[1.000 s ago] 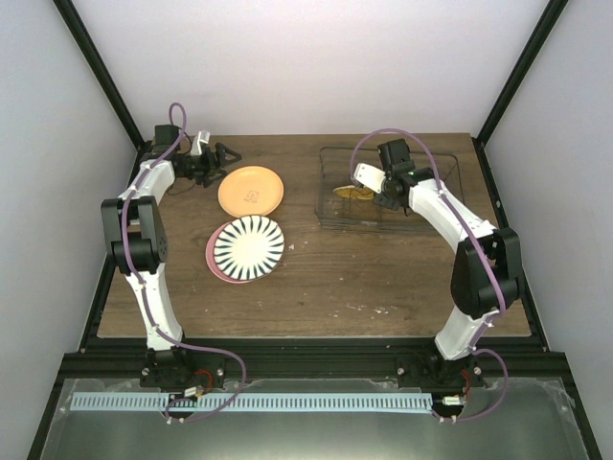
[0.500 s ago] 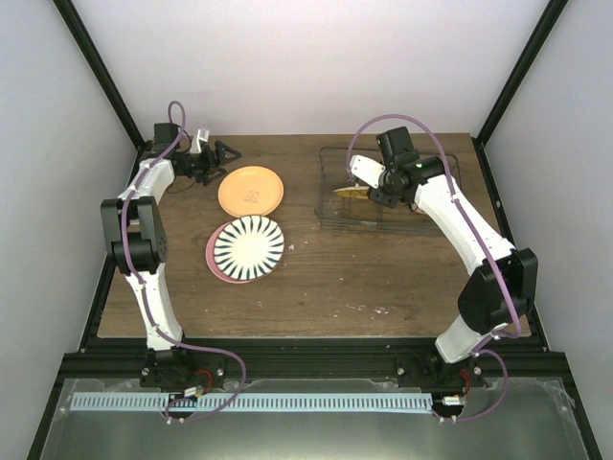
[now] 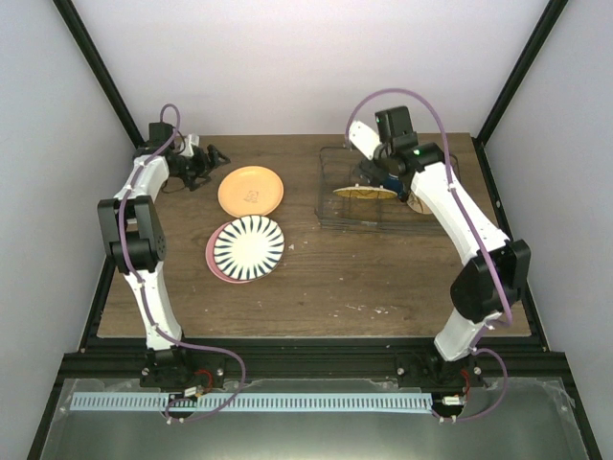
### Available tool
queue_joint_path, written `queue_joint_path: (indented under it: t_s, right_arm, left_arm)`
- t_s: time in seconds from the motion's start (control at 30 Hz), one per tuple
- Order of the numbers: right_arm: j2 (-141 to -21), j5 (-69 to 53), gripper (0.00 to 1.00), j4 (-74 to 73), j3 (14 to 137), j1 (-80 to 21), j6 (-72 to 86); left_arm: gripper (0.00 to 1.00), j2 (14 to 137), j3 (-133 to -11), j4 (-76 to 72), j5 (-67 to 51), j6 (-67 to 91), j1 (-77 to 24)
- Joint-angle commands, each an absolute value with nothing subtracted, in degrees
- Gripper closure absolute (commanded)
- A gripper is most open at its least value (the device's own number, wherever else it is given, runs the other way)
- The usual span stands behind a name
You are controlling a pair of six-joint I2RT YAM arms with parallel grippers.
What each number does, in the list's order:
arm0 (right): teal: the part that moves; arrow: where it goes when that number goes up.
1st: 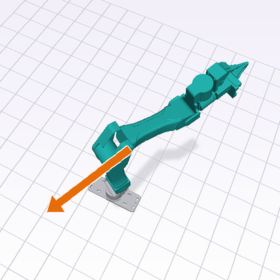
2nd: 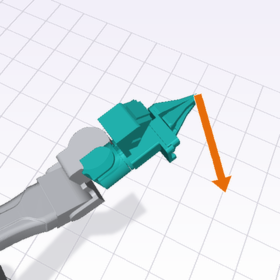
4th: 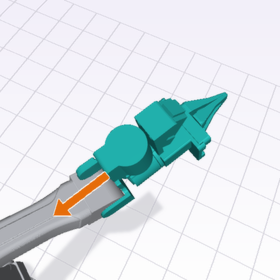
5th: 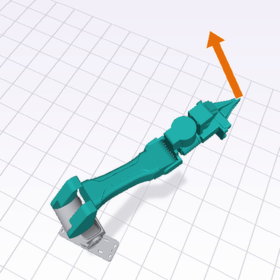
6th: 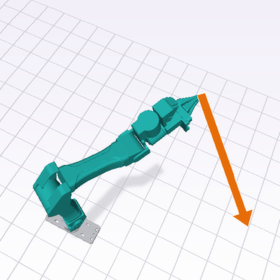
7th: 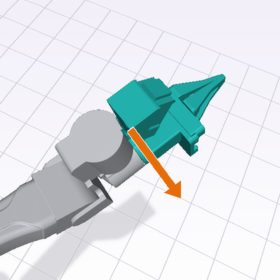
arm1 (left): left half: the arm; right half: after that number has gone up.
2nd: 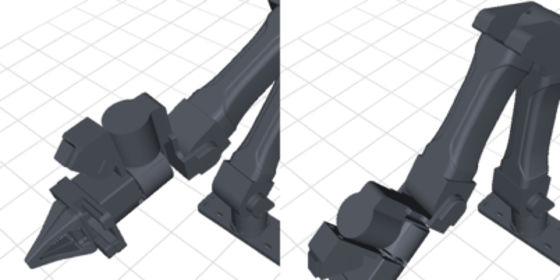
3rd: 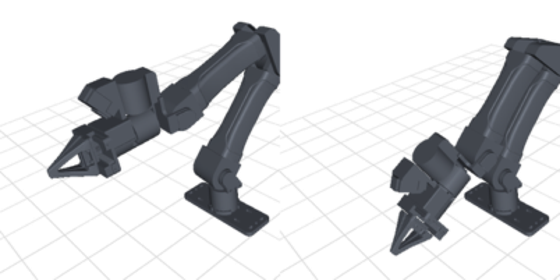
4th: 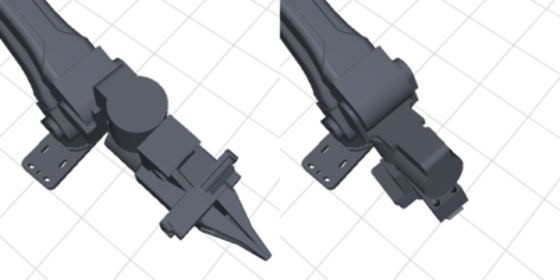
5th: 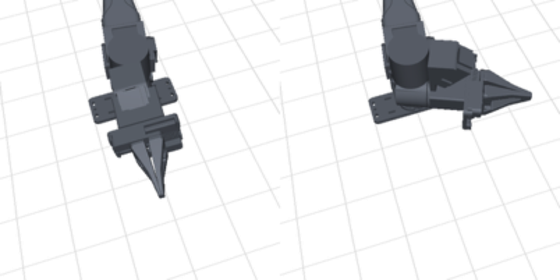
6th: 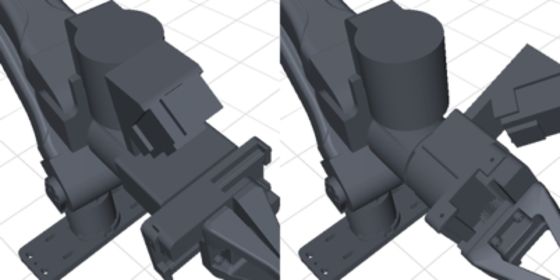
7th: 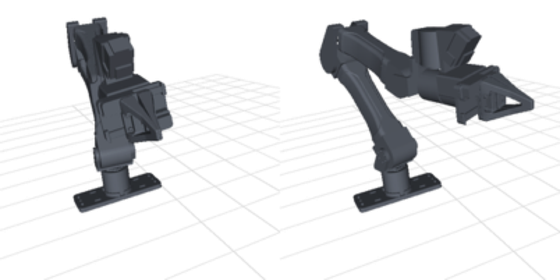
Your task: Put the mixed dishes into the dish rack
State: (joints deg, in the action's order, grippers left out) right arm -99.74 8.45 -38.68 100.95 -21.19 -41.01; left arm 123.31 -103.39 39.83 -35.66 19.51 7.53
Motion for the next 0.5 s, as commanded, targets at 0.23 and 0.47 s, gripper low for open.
queue_joint_path:
  t_s: [0.23,0.47]
  right_arm:
    - [-102.12,14.47,0.04,-34.13,103.78,-21.49,-35.98]
    - [-102.78,16.74,0.05,-34.98,103.14,-21.45,-36.12]
  left_arm:
    - [0.02,129.90,-109.95,51.32,-20.00,16.66,5.51]
    - [0.34,133.13,-114.96,53.70,-15.47,15.17,2.71]
